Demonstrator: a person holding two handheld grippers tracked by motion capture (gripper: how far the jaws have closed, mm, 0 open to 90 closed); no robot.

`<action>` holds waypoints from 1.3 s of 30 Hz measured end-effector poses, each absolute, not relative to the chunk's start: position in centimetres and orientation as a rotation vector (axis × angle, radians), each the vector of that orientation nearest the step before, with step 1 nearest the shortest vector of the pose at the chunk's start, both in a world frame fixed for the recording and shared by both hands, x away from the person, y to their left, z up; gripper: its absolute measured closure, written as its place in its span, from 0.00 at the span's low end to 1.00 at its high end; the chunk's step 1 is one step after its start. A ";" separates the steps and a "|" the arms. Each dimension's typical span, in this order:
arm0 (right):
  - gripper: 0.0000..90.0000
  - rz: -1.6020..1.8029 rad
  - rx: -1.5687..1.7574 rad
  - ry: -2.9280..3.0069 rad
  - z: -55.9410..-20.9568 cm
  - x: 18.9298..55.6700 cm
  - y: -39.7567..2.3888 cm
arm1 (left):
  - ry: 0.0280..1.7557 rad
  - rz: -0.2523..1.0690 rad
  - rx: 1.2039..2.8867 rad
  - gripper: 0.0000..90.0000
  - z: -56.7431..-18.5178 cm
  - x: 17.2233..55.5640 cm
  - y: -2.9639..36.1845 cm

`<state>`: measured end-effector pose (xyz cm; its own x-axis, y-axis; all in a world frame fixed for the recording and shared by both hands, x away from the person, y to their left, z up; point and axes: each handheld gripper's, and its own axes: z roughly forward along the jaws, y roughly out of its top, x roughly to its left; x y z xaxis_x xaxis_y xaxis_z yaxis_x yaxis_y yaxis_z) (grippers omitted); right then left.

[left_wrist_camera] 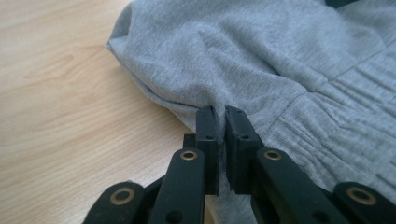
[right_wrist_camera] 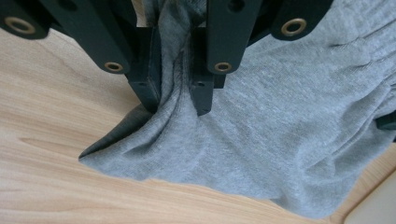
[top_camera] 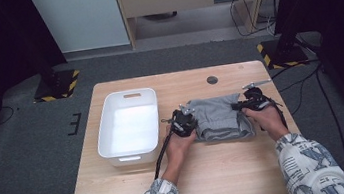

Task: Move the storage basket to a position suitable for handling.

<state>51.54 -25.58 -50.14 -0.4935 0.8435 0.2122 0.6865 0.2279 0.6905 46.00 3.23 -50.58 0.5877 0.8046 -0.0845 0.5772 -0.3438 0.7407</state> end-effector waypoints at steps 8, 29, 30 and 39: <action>0.87 1.148 1.442 2.276 -49.3 51.2 -25.6 | 1.071 0.396 2.046 0.94 -49.4 45.6 3.4; 0.87 1.161 1.387 2.249 -45.2 52.0 -24.2 | 1.042 0.431 2.035 0.95 -45.3 46.2 4.4; 0.87 1.161 1.393 2.246 -45.1 52.1 -24.1 | 1.039 0.430 2.034 0.95 -45.2 46.3 4.5; 0.87 1.162 1.402 2.234 -43.9 52.9 -24.0 | 1.019 0.424 2.043 0.95 -43.7 47.5 4.5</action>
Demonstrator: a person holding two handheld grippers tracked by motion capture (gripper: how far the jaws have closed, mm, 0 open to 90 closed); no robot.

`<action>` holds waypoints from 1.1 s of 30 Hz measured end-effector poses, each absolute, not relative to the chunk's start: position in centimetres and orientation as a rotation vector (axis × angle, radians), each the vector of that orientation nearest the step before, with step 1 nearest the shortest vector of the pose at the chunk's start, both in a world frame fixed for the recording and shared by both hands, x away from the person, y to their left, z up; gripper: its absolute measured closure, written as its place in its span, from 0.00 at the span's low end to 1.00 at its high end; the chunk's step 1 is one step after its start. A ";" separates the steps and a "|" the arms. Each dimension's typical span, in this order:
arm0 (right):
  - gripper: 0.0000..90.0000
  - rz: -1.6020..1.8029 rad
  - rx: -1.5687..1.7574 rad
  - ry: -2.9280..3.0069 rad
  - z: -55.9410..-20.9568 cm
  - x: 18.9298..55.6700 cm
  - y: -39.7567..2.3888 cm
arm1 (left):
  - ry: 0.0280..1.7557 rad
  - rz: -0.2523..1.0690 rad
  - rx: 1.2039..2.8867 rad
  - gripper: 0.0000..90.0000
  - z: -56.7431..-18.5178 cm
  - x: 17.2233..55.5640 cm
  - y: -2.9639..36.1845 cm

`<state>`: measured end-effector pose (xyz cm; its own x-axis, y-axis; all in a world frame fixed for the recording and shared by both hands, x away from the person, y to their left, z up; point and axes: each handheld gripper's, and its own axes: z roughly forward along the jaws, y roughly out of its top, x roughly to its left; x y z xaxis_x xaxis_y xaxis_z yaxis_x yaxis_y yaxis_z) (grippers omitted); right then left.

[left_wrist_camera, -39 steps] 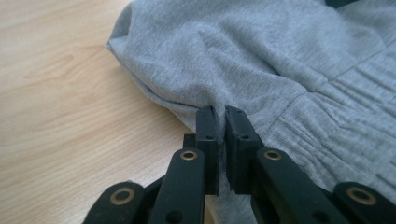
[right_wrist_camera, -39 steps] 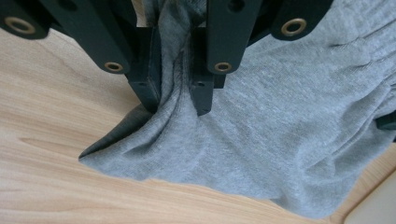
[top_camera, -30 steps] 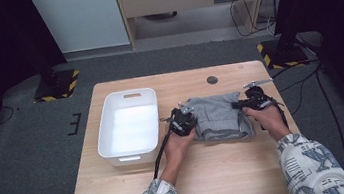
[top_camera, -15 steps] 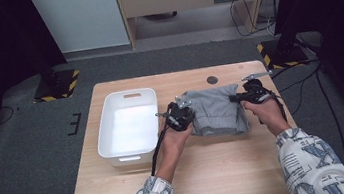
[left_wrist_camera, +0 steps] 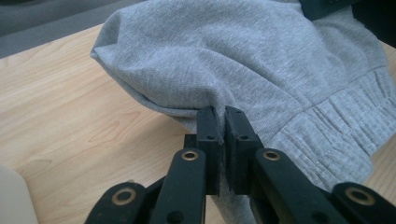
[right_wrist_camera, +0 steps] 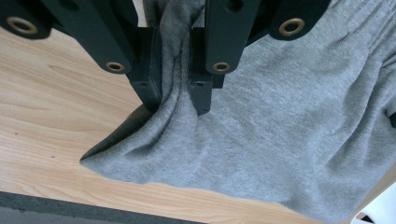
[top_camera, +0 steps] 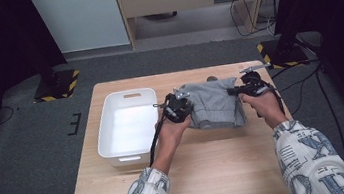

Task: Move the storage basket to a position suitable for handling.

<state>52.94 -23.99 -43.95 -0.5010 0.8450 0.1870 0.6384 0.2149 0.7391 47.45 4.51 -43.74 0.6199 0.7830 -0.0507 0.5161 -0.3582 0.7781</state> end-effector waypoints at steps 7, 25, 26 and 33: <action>0.87 1.161 1.403 2.228 -43.0 53.4 -23.8 | 1.010 0.424 2.044 0.95 -43.1 48.1 4.7; 0.87 1.168 1.387 2.214 -41.8 53.5 -23.4 | 0.994 0.443 2.032 0.95 -42.2 48.0 4.9; 0.87 1.170 1.383 2.215 -41.7 53.6 -23.3 | 0.994 0.444 2.031 0.95 -42.0 48.0 5.0; 0.87 1.172 1.369 2.212 -40.7 53.5 -22.5 | 0.988 0.455 2.015 0.95 -41.0 47.9 5.8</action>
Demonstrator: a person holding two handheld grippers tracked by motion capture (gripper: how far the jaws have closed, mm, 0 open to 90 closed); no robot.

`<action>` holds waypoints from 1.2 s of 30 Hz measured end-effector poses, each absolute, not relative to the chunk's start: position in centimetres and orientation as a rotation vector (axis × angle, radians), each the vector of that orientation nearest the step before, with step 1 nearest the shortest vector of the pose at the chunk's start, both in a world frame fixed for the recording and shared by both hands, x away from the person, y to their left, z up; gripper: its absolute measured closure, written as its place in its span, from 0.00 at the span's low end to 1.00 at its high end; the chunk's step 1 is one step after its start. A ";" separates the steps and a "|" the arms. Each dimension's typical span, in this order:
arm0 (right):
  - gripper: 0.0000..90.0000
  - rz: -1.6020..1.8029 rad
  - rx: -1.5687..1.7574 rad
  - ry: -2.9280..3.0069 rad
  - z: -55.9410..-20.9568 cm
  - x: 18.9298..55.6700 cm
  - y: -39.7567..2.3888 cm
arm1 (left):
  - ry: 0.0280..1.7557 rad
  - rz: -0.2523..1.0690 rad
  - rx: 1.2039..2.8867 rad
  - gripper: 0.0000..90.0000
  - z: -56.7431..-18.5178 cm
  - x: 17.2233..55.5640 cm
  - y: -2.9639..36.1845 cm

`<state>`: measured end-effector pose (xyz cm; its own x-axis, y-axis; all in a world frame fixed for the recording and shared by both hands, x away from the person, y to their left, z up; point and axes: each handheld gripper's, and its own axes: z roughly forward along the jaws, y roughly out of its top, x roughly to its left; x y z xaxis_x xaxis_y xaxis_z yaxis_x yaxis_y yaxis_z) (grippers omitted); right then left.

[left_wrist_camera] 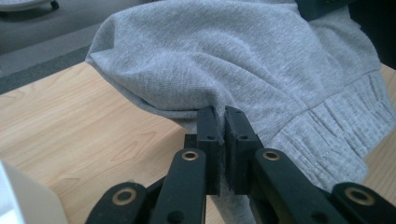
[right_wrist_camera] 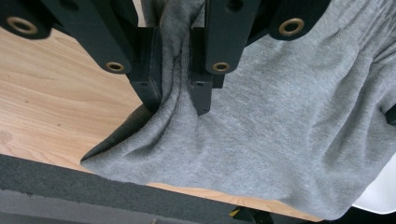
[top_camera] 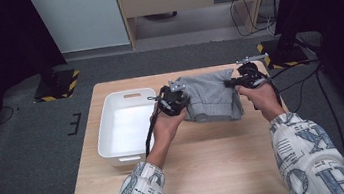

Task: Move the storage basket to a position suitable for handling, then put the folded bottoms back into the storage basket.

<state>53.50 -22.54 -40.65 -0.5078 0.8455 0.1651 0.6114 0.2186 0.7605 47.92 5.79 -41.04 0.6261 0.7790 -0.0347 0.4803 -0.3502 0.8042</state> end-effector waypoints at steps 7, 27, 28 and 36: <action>0.87 1.166 1.348 2.218 -40.1 53.5 -21.6 | 0.988 0.464 2.008 0.95 -40.7 47.8 6.5; 0.87 1.173 1.321 2.233 -38.9 53.5 -19.0 | 0.990 0.487 1.984 0.95 -39.5 47.2 9.1; 0.87 1.175 1.312 2.235 -38.8 53.5 -18.8 | 0.989 0.488 1.981 0.95 -39.4 47.2 9.3; 0.87 1.175 1.289 2.240 -37.8 53.5 -17.0 | 0.985 0.499 1.960 0.95 -38.6 46.9 11.0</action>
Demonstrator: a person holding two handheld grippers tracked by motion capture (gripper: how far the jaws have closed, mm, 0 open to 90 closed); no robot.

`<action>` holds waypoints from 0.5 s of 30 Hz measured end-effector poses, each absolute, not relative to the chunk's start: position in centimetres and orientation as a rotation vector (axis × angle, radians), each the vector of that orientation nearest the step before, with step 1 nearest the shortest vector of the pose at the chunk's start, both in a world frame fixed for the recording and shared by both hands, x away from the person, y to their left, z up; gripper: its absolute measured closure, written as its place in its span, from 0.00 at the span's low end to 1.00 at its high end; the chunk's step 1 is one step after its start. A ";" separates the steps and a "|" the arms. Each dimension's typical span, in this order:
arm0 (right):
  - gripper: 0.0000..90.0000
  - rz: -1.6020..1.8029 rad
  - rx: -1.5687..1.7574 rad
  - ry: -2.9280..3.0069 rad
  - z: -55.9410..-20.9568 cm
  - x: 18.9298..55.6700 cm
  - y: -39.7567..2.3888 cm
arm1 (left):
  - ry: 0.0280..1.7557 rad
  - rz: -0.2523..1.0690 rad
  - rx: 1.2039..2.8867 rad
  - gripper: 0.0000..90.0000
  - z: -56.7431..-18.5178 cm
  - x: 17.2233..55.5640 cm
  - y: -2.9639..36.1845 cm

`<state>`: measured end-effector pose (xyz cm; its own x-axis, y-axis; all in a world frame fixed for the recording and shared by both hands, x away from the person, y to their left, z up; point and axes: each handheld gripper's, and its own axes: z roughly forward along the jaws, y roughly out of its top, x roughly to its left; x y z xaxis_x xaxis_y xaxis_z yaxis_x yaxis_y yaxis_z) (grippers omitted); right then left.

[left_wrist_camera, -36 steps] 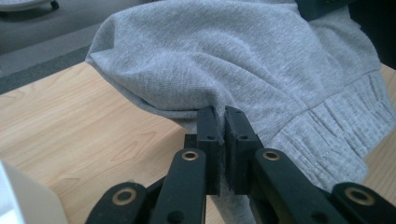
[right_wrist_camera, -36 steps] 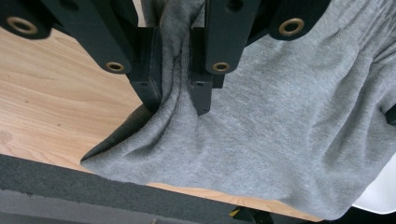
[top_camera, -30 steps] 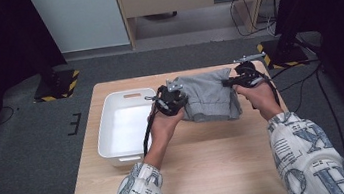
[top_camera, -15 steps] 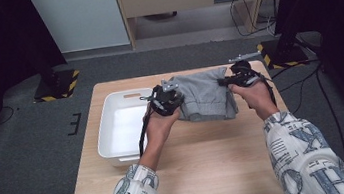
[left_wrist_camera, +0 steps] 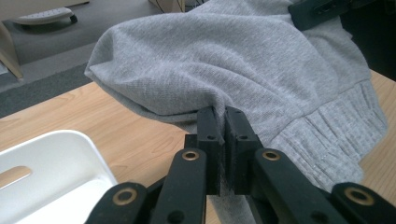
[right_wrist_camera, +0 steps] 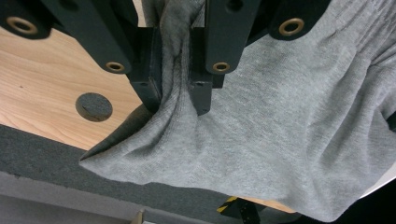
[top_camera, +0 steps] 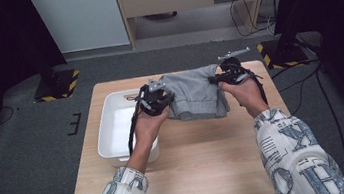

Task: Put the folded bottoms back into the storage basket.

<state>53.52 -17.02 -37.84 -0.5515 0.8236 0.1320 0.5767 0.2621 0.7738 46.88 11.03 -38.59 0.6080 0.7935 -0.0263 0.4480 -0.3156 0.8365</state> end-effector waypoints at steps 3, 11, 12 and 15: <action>0.87 1.180 1.282 2.244 -37.6 53.6 -16.4 | 0.985 0.503 1.957 0.95 -38.4 46.9 11.6; 0.87 1.190 1.268 2.246 -36.9 53.9 -15.6 | 0.984 0.511 1.954 0.95 -37.6 47.1 12.3; 0.87 1.190 1.267 2.248 -36.8 53.9 -15.5 | 0.985 0.511 1.954 0.95 -37.6 47.1 12.4; 0.87 1.187 1.263 2.251 -36.5 53.9 -15.3 | 0.987 0.511 1.949 0.95 -37.6 47.1 12.5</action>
